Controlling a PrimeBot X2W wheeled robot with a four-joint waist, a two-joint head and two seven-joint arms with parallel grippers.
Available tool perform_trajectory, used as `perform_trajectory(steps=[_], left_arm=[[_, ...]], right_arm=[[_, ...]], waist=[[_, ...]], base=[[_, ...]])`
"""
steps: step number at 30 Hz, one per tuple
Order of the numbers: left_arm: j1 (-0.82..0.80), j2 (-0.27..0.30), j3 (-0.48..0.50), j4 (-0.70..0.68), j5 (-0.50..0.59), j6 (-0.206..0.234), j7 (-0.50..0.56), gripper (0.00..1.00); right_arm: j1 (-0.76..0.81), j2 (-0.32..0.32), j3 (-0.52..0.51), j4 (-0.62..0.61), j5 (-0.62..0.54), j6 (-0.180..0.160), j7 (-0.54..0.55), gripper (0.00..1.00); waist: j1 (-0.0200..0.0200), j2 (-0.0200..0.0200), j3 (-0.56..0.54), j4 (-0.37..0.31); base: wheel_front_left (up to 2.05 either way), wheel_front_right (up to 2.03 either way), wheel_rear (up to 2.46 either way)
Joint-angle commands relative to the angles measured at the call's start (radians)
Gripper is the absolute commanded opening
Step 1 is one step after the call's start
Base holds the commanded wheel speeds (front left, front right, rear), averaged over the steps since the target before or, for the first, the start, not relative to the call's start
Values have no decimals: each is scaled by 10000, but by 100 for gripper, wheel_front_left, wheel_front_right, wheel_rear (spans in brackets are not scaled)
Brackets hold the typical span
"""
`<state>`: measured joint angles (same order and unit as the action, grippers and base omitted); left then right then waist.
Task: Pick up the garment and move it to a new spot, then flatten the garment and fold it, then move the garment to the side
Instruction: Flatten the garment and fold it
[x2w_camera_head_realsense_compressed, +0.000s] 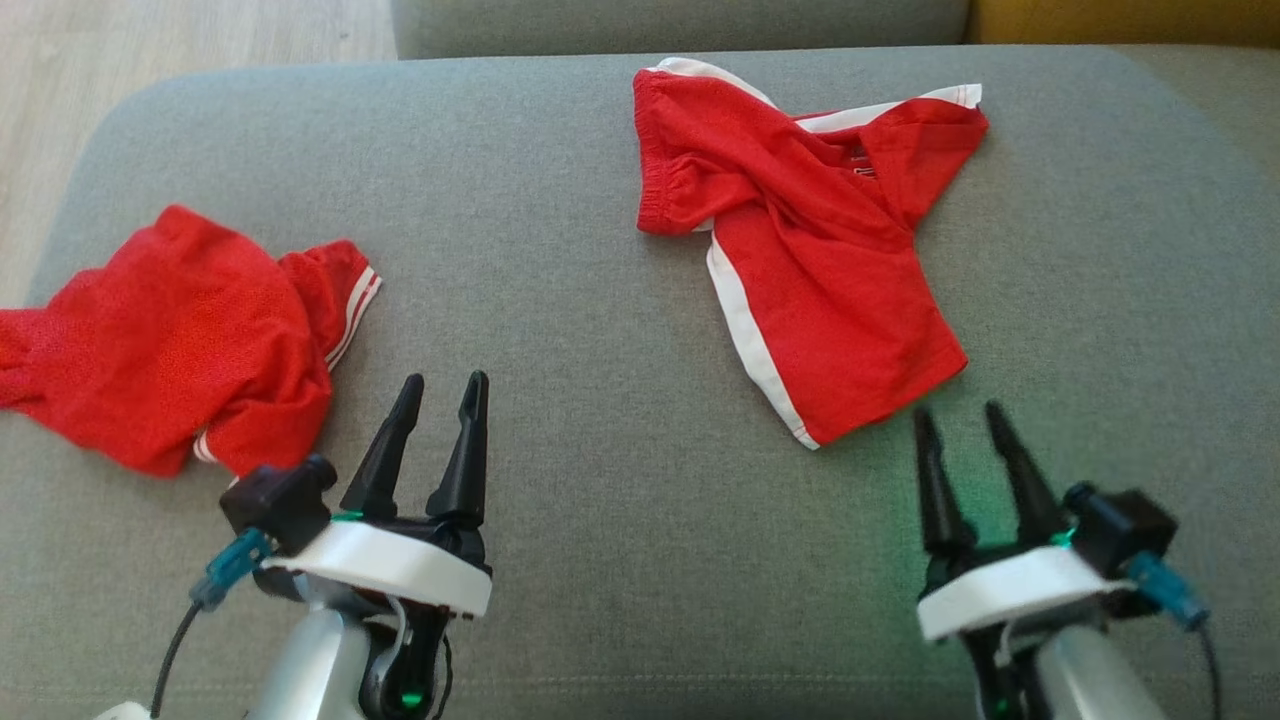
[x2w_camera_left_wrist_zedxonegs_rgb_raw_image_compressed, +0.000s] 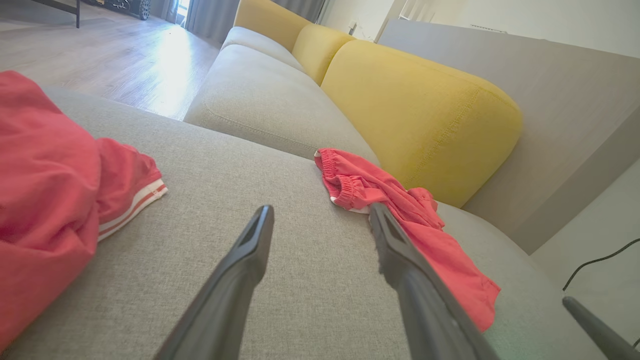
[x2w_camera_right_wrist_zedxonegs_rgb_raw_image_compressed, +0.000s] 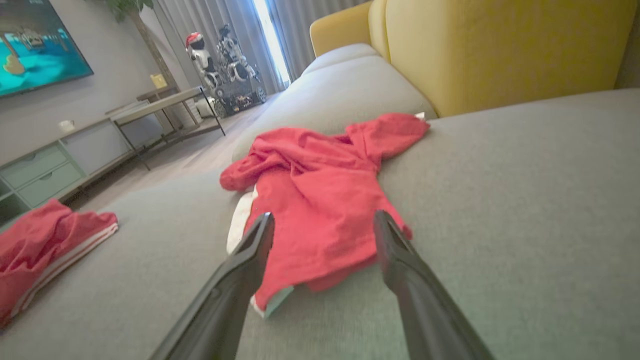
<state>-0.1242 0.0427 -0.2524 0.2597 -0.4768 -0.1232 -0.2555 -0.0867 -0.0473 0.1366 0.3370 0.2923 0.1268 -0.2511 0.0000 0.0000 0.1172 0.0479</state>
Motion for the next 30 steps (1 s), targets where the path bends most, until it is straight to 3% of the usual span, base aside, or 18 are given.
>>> perform_trajectory(steps=[1, 18, 30], left_arm=[[-269, 75, 296, -313, 64, -20, -63, 100], [-414, 75, 213, -232, 93, -50, -63, 100], [-556, 75, 198, -199, 113, -65, -63, 100]], right_arm=[[-38, -30, 463, -161, -117, 39, -106, 100], [-730, -30, 2349, 1622, 904, 39, -88, 100], [-1649, -30, 2446, 2361, 1268, 39, -104, 100]], waist=[[0, 0, 37, 11], [0, 0, 280, 251], [0, 0, 606, 662]], base=[[0, 0, 0], [0, 0, 0], [0, 0, 0]])
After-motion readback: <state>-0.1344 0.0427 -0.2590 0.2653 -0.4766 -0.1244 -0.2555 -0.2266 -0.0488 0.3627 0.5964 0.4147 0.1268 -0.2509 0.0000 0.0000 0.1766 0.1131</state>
